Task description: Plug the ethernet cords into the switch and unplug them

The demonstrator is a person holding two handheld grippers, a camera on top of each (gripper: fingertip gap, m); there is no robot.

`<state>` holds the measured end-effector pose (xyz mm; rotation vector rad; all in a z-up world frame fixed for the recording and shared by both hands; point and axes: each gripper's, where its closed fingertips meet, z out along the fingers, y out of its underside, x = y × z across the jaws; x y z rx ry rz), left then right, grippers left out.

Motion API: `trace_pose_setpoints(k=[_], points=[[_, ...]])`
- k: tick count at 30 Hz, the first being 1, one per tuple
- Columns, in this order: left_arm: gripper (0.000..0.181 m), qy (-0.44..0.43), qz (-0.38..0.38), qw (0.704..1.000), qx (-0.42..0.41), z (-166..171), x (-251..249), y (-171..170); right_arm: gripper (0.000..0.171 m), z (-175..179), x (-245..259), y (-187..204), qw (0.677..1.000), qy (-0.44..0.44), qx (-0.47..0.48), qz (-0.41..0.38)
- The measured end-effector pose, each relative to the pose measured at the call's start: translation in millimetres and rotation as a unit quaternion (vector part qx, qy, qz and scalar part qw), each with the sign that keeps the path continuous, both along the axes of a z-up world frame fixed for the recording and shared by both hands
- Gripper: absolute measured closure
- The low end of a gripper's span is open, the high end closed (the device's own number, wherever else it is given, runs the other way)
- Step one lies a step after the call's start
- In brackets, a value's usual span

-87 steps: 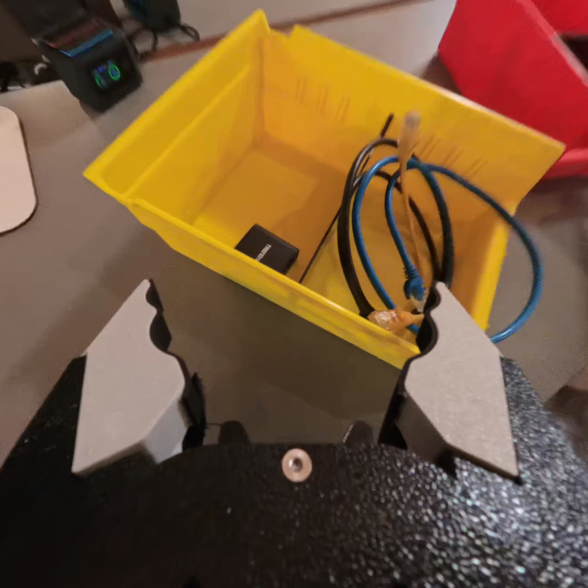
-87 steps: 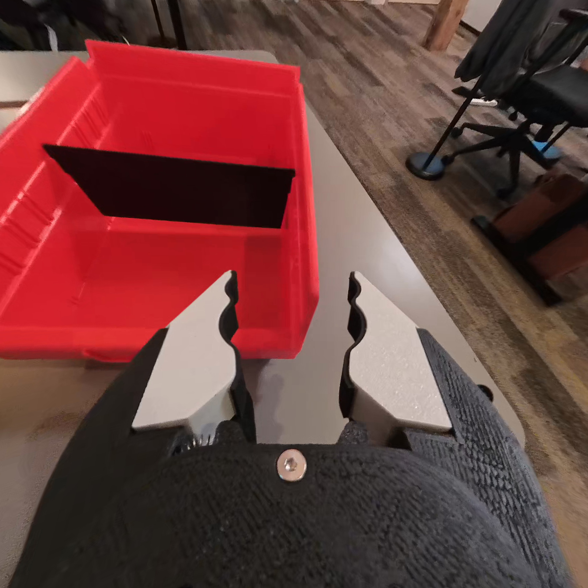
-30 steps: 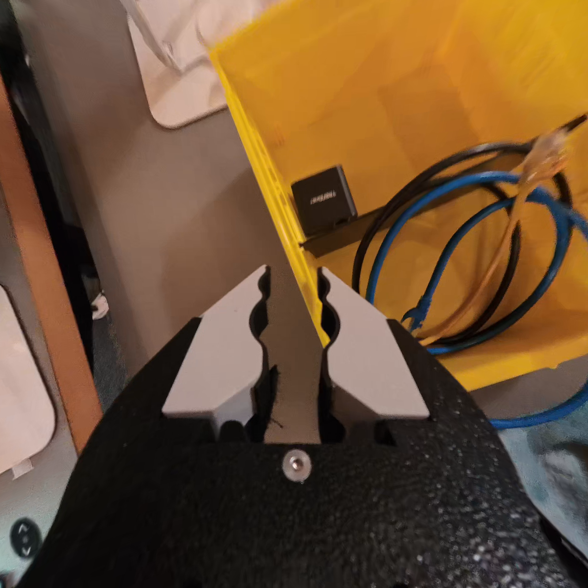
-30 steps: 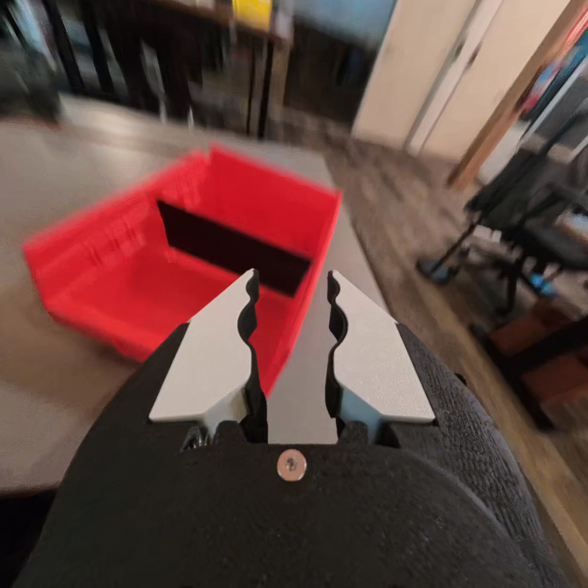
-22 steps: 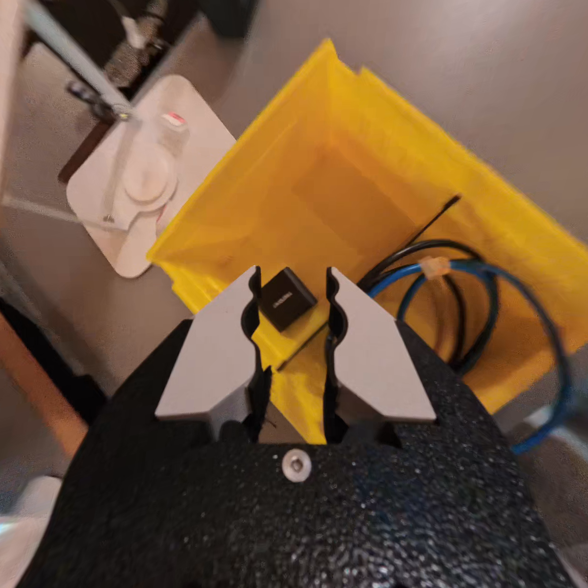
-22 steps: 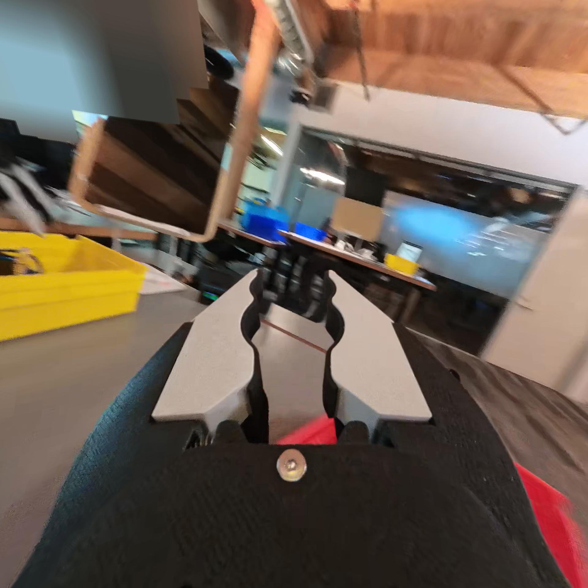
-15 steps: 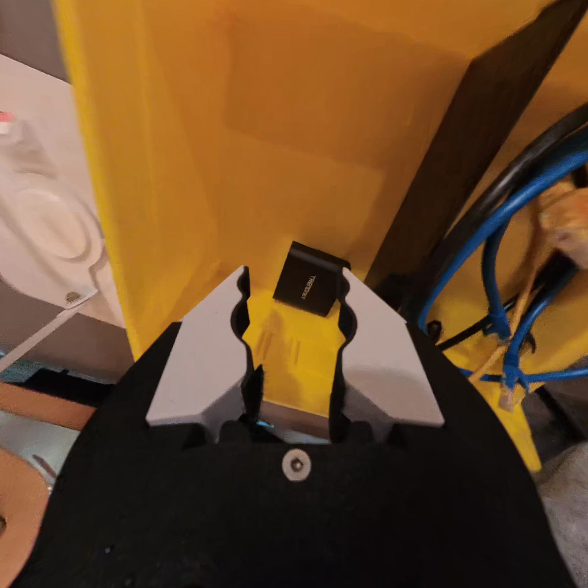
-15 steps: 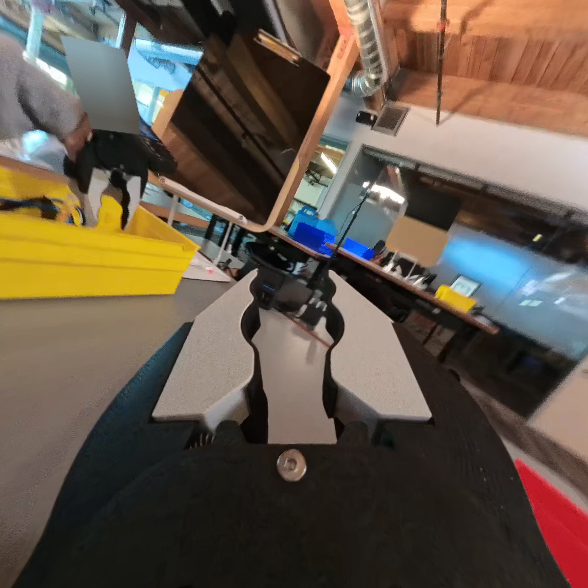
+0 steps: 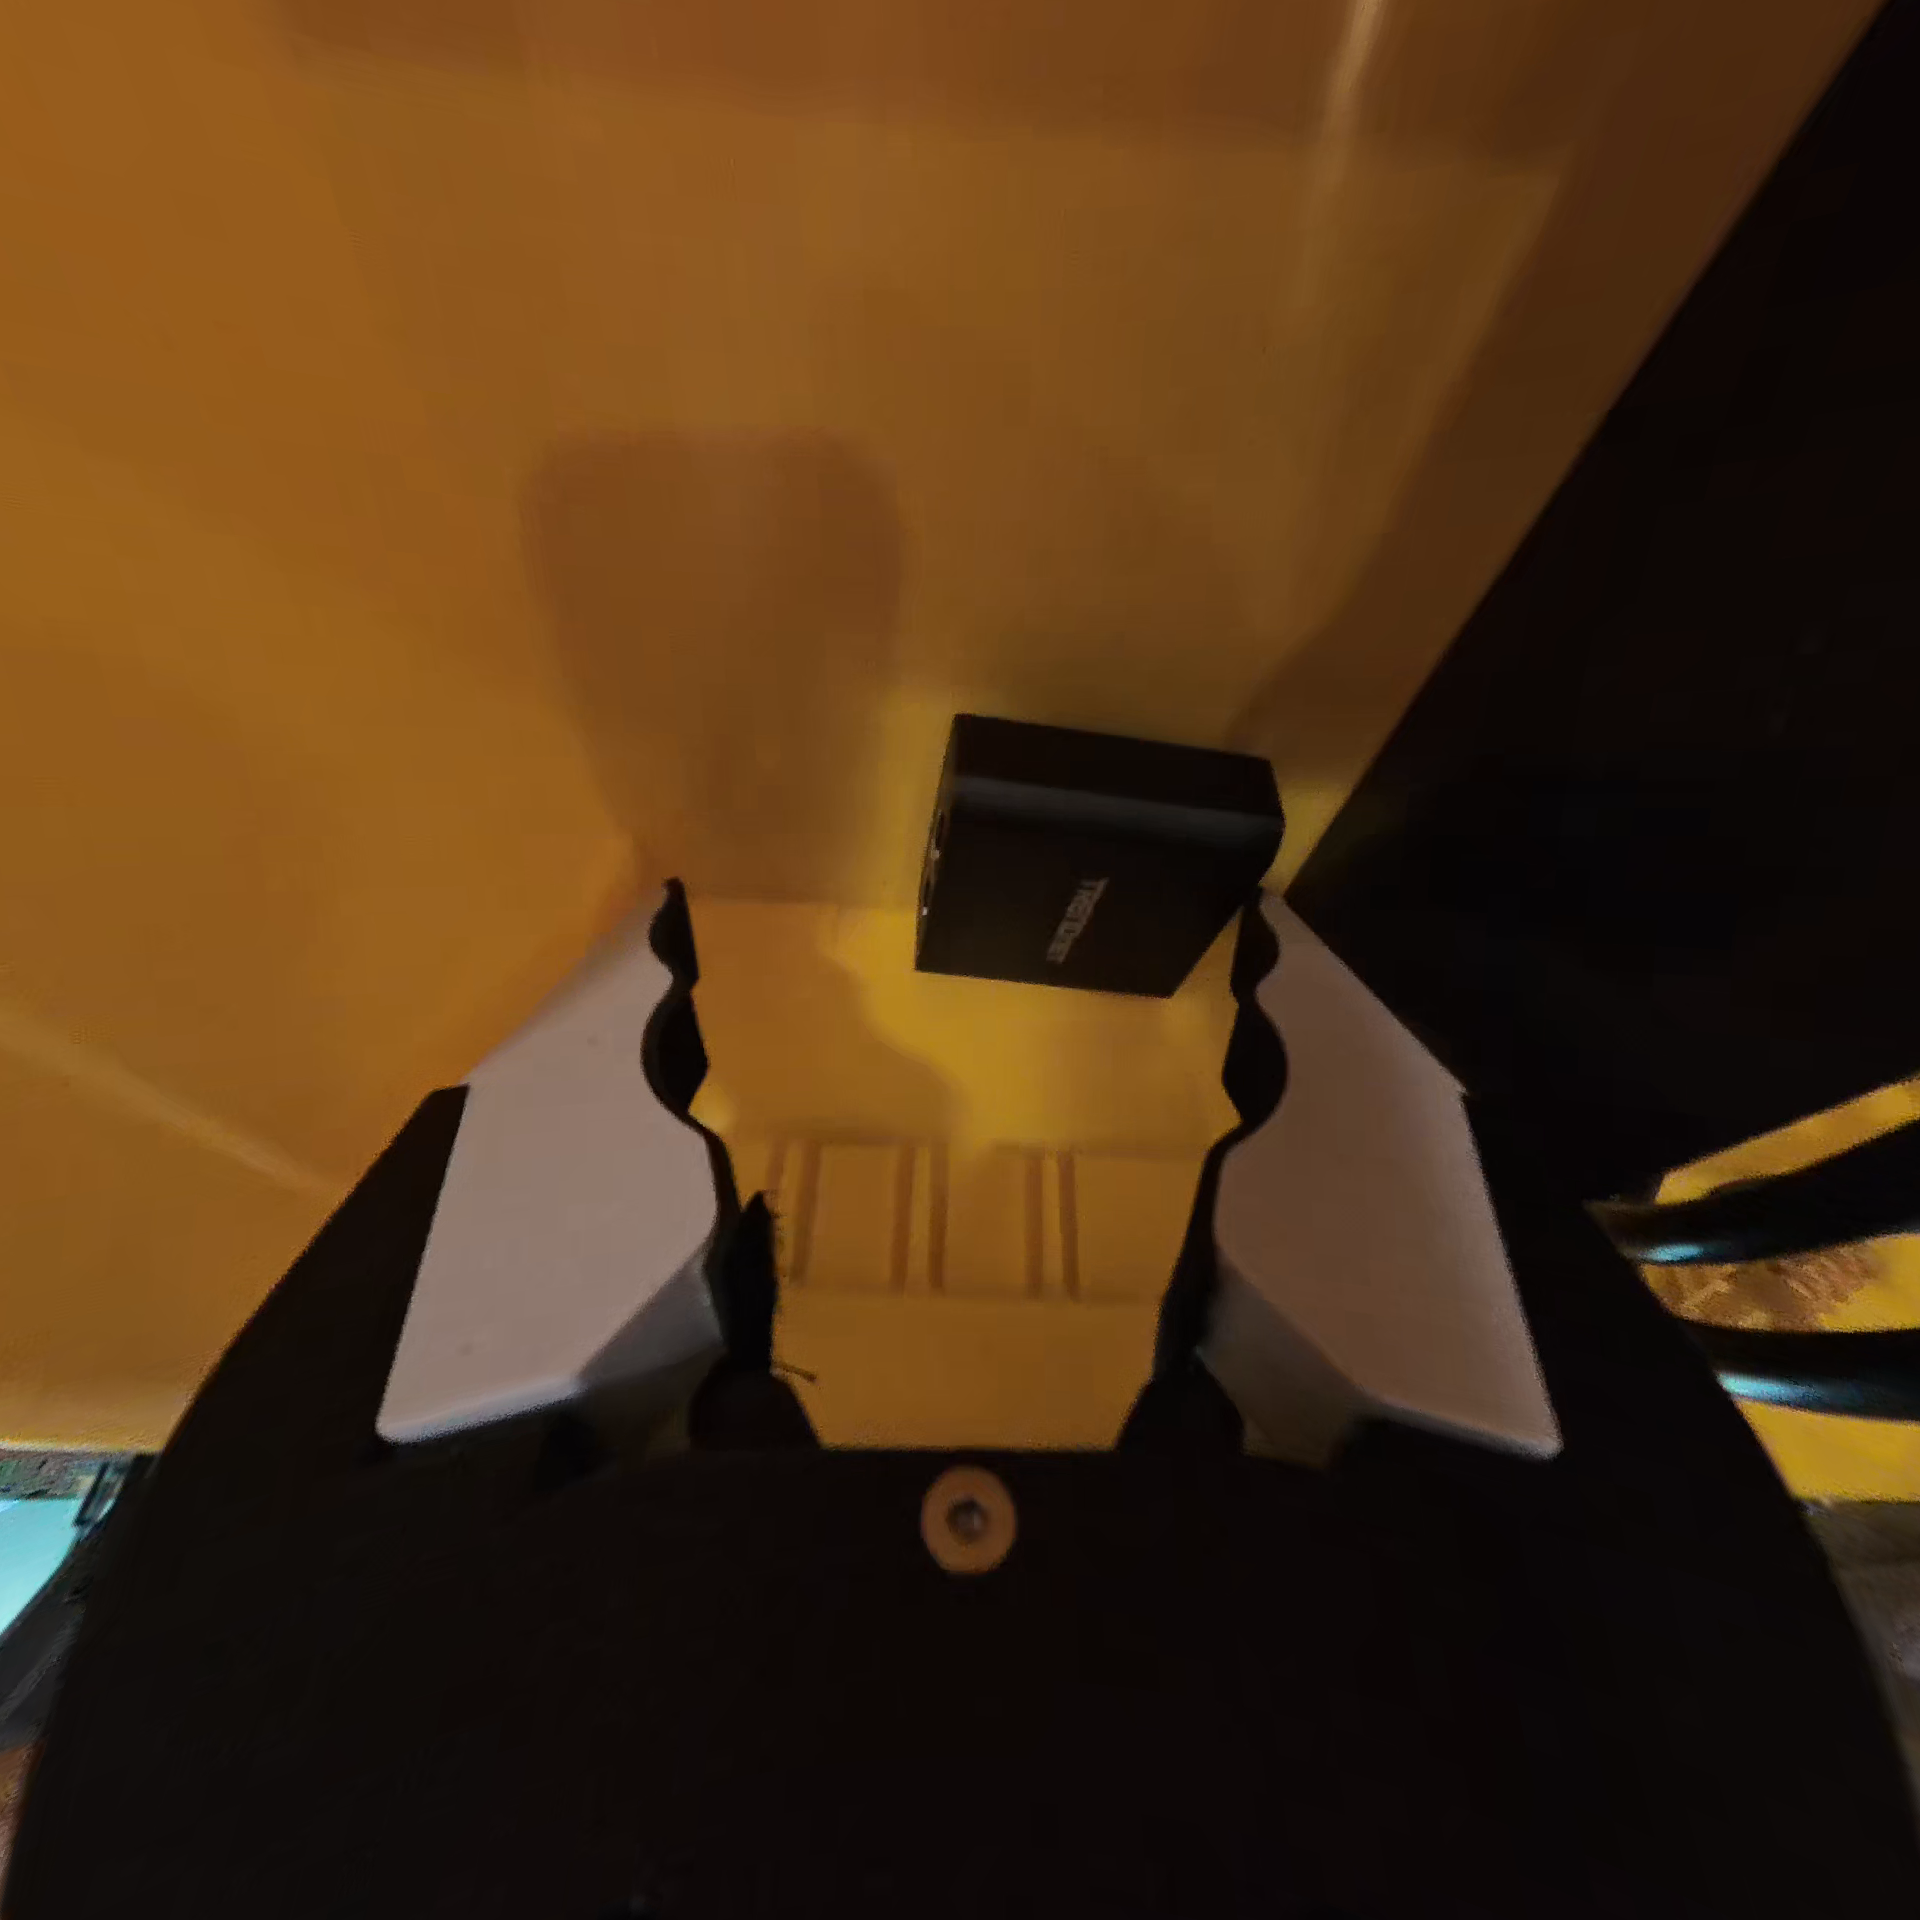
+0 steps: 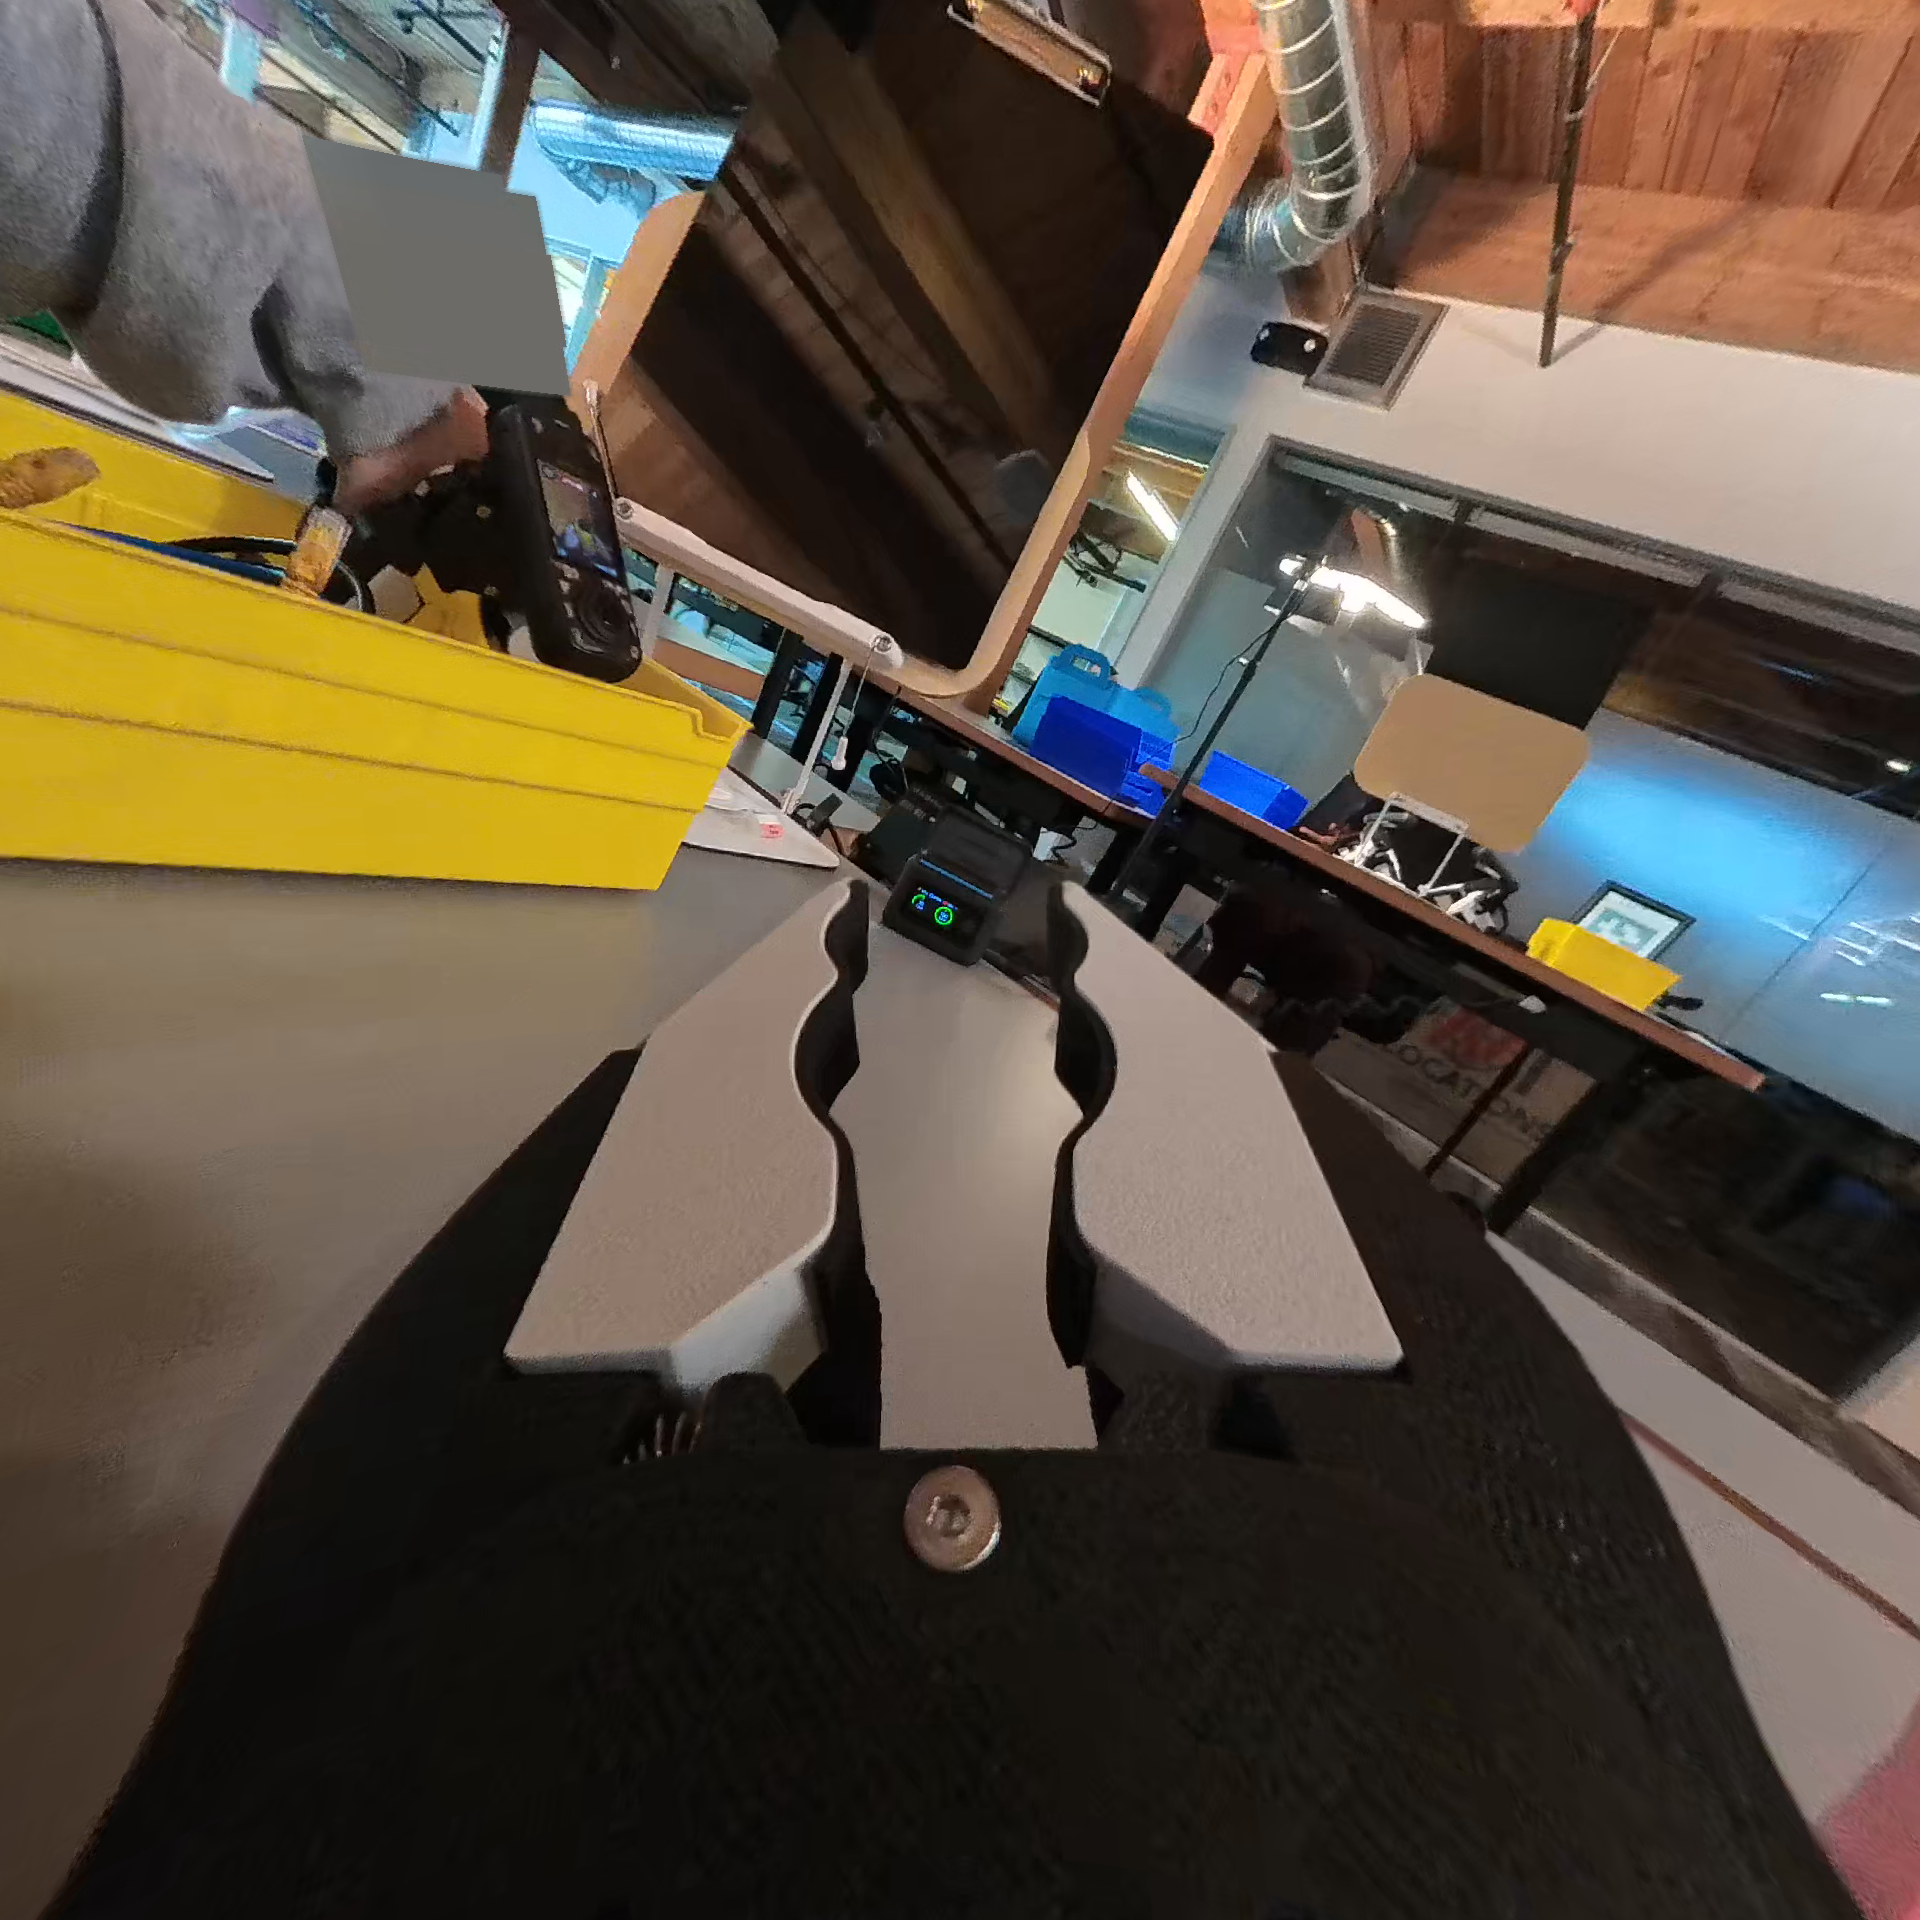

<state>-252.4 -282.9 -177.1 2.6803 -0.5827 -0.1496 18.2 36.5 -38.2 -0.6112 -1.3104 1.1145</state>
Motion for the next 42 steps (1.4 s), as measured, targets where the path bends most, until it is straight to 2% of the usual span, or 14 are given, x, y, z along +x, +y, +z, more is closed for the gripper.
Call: trace_pose_setpoints(k=[1,3,5,10,12,17,19,20,25,29,32,34,37,42], points=[[0.078,0.005,-0.001,1.0,0.007,0.9,-1.6,1.6,0.139,-0.1,0.3,0.6,1.0,0.0,-0.003,0.0],[0.104,0.024,-0.006,0.998,0.059,4.3,-7.3,15.4,0.139,-0.3,-0.1,2.7,1.0,0.0,-0.007,-0.005],[0.114,0.026,-0.003,0.994,0.103,8.6,-8.0,27.3,0.139,-0.8,-0.4,4.0,1.0,-0.002,-0.012,-0.005],[0.099,0.044,0.016,0.998,0.035,-1.8,-16.4,3.4,0.14,-4.0,-2.3,5.2,1.0,-0.011,-0.019,-0.005],[0.099,0.048,0.045,0.998,0.02,-2.3,-17.6,-0.8,0.14,-5.7,-2.9,4.4,1.0,-0.013,-0.012,-0.007],[0.105,0.016,0.154,0.984,0.088,-3.8,-12.4,16.0,0.141,-7.4,-3.1,2.3,1.0,-0.014,-0.001,-0.007],[0.122,0.004,0.184,0.979,0.086,-4.0,-10.2,15.3,0.142,-7.3,-2.8,2.4,1.0,-0.013,0.0,-0.008],[0.122,0.004,0.196,0.977,0.084,-3.8,-10.1,14.0,0.142,-7.4,-2.9,2.7,1.0,-0.013,0.001,-0.009],[0.123,0.019,0.189,0.978,0.084,20.4,-8.5,9.6,0.144,-5.9,-1.4,4.1,1.0,-0.007,0.008,-0.016],[0.123,0.044,0.162,0.966,0.195,79.6,0.1,49.1,0.145,-1.5,0.8,5.0,1.0,0.006,0.011,-0.023],[0.123,0.042,0.109,0.944,0.307,129.4,24.7,104.8,0.146,1.3,2.0,5.1,0.999,0.015,0.018,-0.03],[0.123,0.01,0.061,0.936,0.345,141.8,56.0,143.8,0.146,1.0,2.0,5.5,0.999,0.019,0.028,-0.038],[0.123,-0.035,-0.008,0.948,0.318,122.5,103.6,183.9,0.147,-2.9,0.3,6.0,0.998,0.016,0.042,-0.046],[0.123,-0.074,-0.079,0.969,0.222,58.8,147.5,216.3,0.148,-10.9,-4.0,5.5,0.997,0.002,0.059,-0.049]])
